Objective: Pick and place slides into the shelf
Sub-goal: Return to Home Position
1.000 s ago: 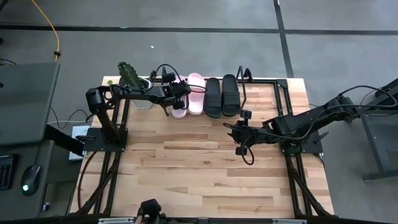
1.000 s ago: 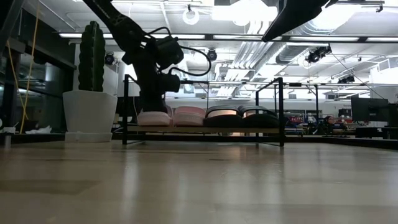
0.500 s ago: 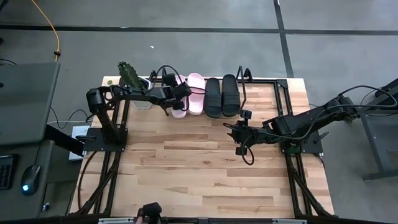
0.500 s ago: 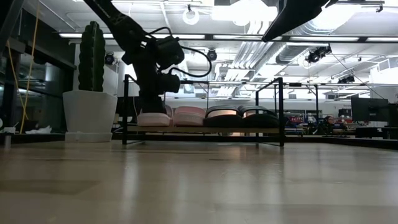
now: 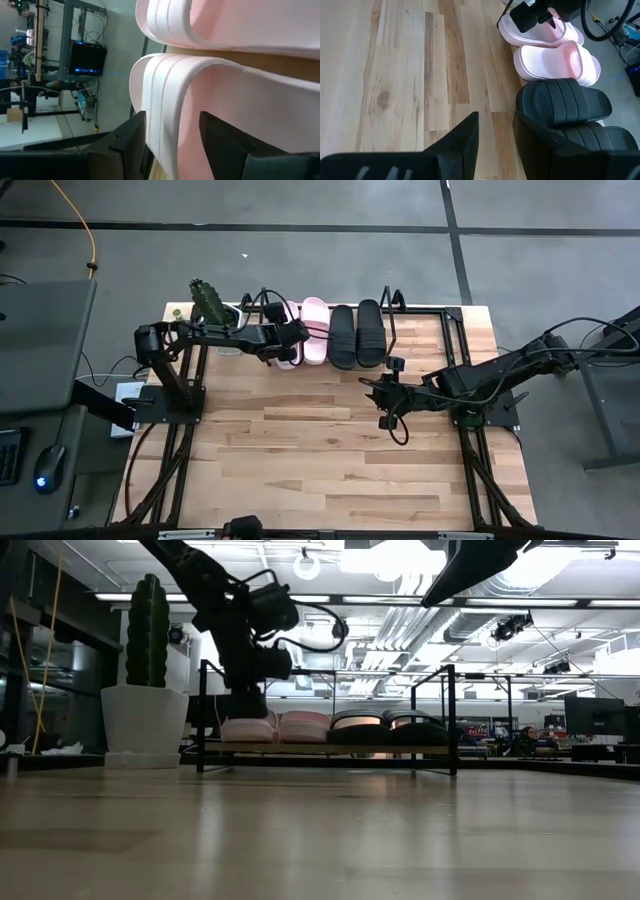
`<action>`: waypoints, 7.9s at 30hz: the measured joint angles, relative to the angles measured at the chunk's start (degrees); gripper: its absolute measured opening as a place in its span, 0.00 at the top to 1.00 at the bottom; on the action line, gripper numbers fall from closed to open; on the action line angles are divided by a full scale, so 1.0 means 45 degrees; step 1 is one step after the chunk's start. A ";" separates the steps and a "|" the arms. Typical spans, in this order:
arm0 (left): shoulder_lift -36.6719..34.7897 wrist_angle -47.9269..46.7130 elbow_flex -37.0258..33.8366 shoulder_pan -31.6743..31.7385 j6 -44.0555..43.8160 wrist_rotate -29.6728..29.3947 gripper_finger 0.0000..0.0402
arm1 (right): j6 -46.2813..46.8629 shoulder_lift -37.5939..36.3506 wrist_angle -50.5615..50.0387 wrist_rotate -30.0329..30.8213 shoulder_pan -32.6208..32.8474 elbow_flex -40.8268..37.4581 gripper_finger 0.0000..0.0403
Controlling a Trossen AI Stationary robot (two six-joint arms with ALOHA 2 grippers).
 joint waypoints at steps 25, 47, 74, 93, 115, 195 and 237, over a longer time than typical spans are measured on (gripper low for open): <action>-0.1861 -0.1893 0.0000 -0.2943 -0.2993 0.2066 0.58 | 0.0003 0.0000 0.0051 0.0003 -0.0005 0.0000 0.72; -0.2830 -0.2451 0.1737 -0.8680 -0.6838 0.2930 0.58 | -0.0191 -0.0004 0.1259 0.0072 -0.0005 0.0000 0.72; -0.4199 -0.2142 0.2365 -1.2268 -0.7841 0.1885 0.58 | -0.0099 -0.0003 0.1995 -0.0008 0.0002 0.0005 0.75; -0.5953 -0.2289 0.1603 -1.4330 -0.7882 -0.0659 0.58 | -0.2246 -0.0087 0.6657 -0.2634 0.0410 0.0005 1.00; -1.3525 0.3669 -0.5317 -1.4310 -0.4807 0.1890 0.60 | -0.3099 -0.1209 0.6951 0.0121 0.2866 0.0005 1.00; -1.2362 0.2945 -0.4639 -0.6650 -0.4546 0.6455 1.00 | -0.3734 -1.1182 0.8875 -0.2195 0.0879 -0.6756 1.00; -1.7820 0.5434 -0.9568 -0.6650 -0.5102 0.6610 1.00 | -0.4384 -1.5073 1.1192 -0.2828 0.0913 -1.0312 1.00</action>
